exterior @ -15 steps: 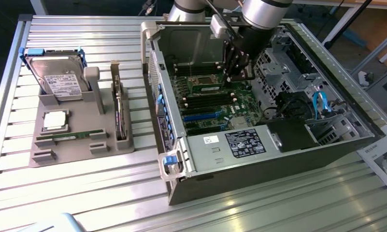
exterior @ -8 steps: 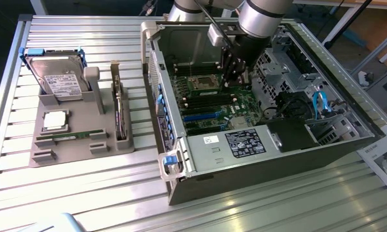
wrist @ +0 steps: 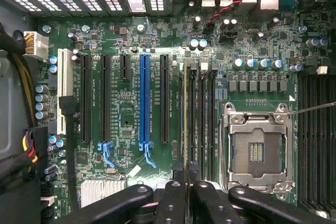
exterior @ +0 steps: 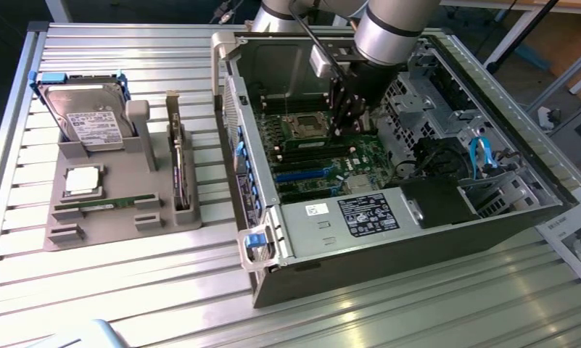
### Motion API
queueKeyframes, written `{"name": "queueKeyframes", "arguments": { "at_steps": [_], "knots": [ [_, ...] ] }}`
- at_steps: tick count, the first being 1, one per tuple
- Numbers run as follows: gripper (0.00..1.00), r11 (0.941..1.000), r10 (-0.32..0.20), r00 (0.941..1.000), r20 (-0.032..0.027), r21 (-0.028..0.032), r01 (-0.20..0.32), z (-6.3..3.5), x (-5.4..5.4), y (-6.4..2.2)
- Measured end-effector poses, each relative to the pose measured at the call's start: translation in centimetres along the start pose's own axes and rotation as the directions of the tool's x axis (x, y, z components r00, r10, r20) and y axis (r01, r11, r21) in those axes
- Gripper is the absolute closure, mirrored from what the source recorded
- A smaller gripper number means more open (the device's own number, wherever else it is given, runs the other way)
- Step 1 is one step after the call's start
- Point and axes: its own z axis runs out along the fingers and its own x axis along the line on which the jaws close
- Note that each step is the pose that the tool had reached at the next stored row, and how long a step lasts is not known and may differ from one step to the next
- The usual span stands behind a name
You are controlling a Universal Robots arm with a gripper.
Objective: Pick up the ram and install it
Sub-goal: 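Insert the ram into the slot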
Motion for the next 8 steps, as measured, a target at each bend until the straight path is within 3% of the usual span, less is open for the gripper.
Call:
{"name": "queueKeyframes", "arguments": {
  "at_steps": [5,8],
  "knots": [
    [0.88,1.0000,0.000,1.0000,0.0001,0.0010,0.000,0.01,0.00,0.00],
    [0.88,1.0000,0.000,1.0000,0.0004,0.0055,0.000,0.03,-0.01,0.00]
  ]
}}
